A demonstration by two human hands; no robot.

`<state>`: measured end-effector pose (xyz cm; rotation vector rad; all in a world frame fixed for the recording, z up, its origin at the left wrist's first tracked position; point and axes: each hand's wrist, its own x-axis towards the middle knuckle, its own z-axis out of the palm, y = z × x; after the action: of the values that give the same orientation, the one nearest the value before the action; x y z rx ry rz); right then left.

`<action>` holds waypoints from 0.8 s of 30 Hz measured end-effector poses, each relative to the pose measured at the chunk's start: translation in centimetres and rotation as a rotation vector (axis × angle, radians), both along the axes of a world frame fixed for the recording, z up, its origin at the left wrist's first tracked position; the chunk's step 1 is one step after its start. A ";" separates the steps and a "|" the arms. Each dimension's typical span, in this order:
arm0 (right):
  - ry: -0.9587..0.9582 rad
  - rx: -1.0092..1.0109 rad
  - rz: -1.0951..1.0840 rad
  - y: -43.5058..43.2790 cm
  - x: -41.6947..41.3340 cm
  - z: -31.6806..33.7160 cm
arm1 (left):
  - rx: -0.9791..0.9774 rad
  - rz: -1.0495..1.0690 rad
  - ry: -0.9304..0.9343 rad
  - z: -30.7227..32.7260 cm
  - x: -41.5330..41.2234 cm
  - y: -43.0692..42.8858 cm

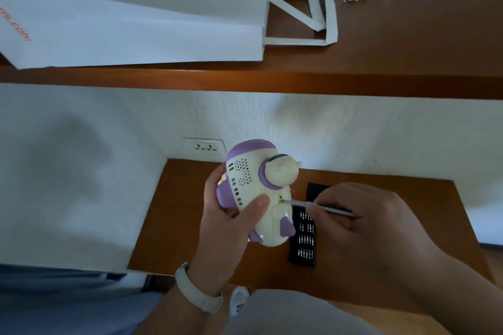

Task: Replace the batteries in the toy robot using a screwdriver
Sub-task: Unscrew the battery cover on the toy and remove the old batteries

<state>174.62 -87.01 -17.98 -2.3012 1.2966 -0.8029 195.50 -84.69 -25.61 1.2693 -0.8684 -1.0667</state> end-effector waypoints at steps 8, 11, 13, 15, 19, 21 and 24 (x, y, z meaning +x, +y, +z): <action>-0.026 -0.013 0.009 -0.1 0.1 0.0 | -0.027 -0.005 -0.020 -0.2 0.1 0.1; 0.001 -0.012 0.013 0.0 0.1 -0.1 | -0.039 -0.016 -0.029 -0.2 0.1 0.0; 0.009 -0.009 0.016 0.0 0.1 -0.1 | -0.036 -0.025 -0.031 -0.3 0.1 0.0; 0.018 -0.013 0.018 0.0 0.1 -0.2 | -0.036 -0.033 -0.044 -0.3 0.1 -0.1; 0.048 0.005 0.009 0.2 -0.1 -0.1 | -0.040 -0.035 -0.081 -0.3 0.1 -0.2; 0.059 0.041 0.012 0.2 -0.1 0.2 | -0.049 -0.040 -0.111 -0.3 0.1 -0.2; 0.094 0.067 0.002 0.2 0.0 0.5 | -0.063 -0.055 -0.165 -0.3 0.1 -0.1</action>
<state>174.57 -86.81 -17.48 -2.3120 1.3394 -0.6470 195.64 -84.82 -25.89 1.2995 -1.0587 -0.9795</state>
